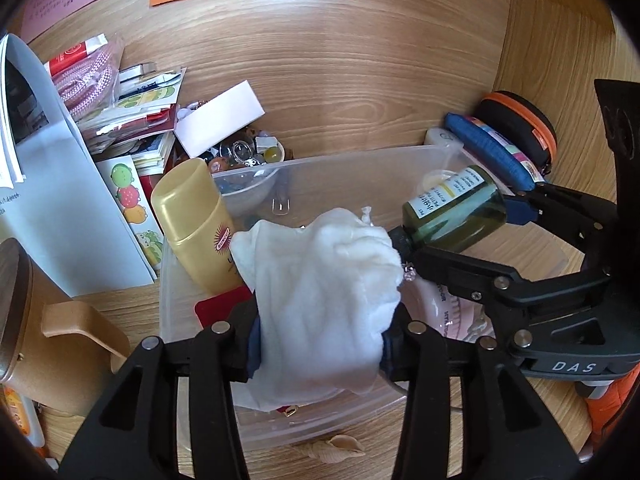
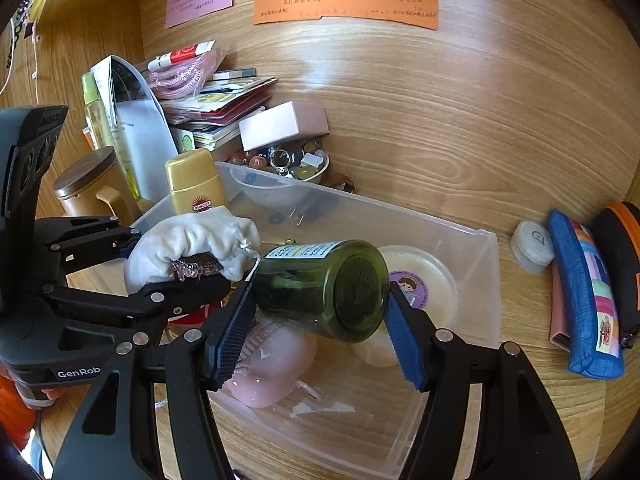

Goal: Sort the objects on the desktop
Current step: 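Open the right tool to drop the bottle while the left releases the bag into the box, then withdraw both tools toward the blue card box and the shell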

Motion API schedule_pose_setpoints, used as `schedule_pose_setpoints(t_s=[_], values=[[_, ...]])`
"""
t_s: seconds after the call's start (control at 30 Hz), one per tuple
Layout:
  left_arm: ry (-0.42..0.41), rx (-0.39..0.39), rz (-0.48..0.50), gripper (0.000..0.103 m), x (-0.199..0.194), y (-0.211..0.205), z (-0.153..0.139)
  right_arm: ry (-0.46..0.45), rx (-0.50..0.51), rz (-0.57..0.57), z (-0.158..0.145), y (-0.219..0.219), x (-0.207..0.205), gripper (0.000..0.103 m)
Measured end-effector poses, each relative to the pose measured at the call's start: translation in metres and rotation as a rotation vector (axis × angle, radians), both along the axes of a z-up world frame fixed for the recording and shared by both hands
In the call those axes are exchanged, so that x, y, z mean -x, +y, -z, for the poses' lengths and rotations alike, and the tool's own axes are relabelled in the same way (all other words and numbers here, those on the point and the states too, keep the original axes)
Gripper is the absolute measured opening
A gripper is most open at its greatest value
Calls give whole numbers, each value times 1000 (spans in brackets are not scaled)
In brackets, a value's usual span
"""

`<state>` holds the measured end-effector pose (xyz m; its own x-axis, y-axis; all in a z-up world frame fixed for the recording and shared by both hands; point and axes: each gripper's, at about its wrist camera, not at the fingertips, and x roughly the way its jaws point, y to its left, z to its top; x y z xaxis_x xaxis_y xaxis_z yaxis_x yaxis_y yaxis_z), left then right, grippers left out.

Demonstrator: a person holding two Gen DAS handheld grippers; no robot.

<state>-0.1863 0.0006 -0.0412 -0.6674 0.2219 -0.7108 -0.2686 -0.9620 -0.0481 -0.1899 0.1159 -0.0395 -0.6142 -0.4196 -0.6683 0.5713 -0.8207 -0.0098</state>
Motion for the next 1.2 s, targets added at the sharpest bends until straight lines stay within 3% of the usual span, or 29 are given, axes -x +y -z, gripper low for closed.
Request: schedule_pose_setpoints(t_s=[0.4,0.67,0.83,1.2], values=[[34,-1,14,61,-7,-2,-7,-10,40,-7,-7,10,-2,61],[90,-4,-1,73,-21,-2,-28,-20,95,21,-25,25,-4,62],[116,28,-22,78,-34,-2,-37,12,111,39,-40,32,-23,71],[171,60,-67,92,-78,-6,-47,47,97,57,-46,37,-71,72]])
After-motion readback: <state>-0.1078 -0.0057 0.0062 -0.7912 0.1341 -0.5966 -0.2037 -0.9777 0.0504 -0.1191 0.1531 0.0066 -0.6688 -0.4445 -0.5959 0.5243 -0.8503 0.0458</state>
